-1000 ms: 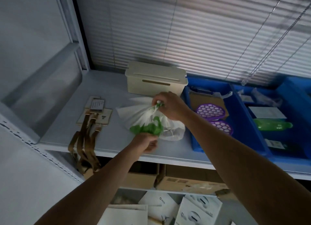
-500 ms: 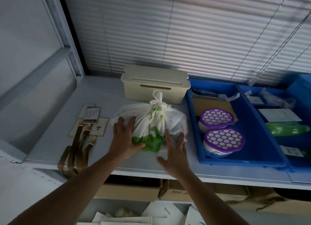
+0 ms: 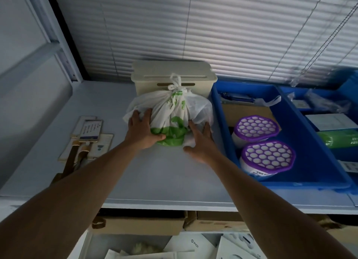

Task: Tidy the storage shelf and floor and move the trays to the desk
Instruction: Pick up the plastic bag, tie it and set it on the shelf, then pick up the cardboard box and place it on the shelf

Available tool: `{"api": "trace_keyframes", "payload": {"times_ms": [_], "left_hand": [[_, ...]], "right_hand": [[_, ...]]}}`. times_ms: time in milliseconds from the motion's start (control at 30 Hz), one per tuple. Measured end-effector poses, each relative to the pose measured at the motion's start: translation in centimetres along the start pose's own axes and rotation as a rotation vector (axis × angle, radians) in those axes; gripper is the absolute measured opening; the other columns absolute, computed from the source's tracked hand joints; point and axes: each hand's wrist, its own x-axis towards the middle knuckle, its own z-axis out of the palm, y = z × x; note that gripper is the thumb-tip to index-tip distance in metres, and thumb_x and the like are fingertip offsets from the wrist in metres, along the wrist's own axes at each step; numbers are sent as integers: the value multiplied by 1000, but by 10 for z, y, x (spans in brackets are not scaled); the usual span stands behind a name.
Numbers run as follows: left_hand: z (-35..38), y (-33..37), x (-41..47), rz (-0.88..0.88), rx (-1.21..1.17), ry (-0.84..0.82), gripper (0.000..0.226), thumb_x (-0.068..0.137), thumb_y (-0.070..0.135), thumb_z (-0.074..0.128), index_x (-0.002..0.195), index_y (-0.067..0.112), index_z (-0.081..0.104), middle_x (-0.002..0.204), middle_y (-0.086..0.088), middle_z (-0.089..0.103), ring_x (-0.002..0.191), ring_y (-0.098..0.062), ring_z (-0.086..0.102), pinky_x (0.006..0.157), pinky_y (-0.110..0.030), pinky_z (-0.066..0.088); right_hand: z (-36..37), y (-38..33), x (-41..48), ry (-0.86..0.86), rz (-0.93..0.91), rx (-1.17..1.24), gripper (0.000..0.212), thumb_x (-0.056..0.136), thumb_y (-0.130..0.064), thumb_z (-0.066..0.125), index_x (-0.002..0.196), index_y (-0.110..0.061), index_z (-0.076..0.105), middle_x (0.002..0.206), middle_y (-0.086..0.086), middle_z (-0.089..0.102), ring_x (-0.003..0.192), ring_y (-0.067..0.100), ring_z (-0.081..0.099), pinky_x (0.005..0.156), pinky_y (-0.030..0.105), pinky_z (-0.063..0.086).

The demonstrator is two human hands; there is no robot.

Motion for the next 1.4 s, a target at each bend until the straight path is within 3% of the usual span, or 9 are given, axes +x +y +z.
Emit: {"api": "trace_keyframes", "payload": {"times_ms": [167,333,433,600,800,900,1033,1200,1400], "left_hand": [[-3,3,-6,-27,-14,-15,117,63,53,82,154,29,12,160,-19,3,147,-40,9,119,-48,19],[-6,6,-42,35,-72,91,90,63,48,79,139,20,39,141,-20,37,129,-43,39,105,-50,39],[-2,7,-81,69,-136,144,73,64,50,69,130,23,51,132,-13,51,121,-36,50,98,-47,47],[13,42,-204,188,-314,207,34,81,21,67,114,18,63,116,-4,61,106,-19,57,88,-29,44],[95,58,-352,247,-314,-204,10,91,20,62,98,27,66,88,16,67,79,3,62,65,-12,46],[163,47,-404,109,-212,-503,12,87,25,63,87,37,63,82,18,68,77,2,63,65,-22,47],[260,29,-456,-99,-64,-805,6,85,31,62,88,36,63,87,12,69,85,-10,64,70,-26,47],[377,3,-487,-291,8,-908,7,83,30,64,90,32,65,102,-1,71,98,-24,63,75,-28,44],[552,-40,-497,-464,20,-877,12,78,37,60,84,29,66,102,-4,73,96,-27,66,81,-32,51]], "right_hand": [[-5,-2,-5,18,-4,26,91,89,-33,66,156,-45,6,166,11,-16,153,36,-2,119,50,28],[-16,-1,-50,61,3,68,62,92,-25,62,150,-28,39,162,10,22,137,31,43,103,35,44],[-21,1,-98,71,33,105,43,94,-30,58,137,-23,57,146,4,49,115,24,61,93,36,53],[-16,19,-227,205,-28,284,18,97,-26,57,109,-21,70,108,-3,73,91,11,68,81,26,57],[48,116,-395,117,344,357,15,93,-22,59,80,-26,63,74,-12,66,67,8,64,64,28,53],[99,186,-468,31,628,375,20,92,-22,57,73,-28,58,67,-11,61,65,13,63,60,28,47],[166,278,-539,-141,911,386,19,91,-19,53,81,-8,65,75,4,66,67,22,58,61,34,45],[257,372,-571,-324,1054,426,20,88,-19,49,83,-14,69,90,9,75,85,28,68,67,29,49],[390,491,-539,-337,1183,553,23,82,-16,51,80,-5,71,80,10,74,80,30,69,73,34,55]]}}
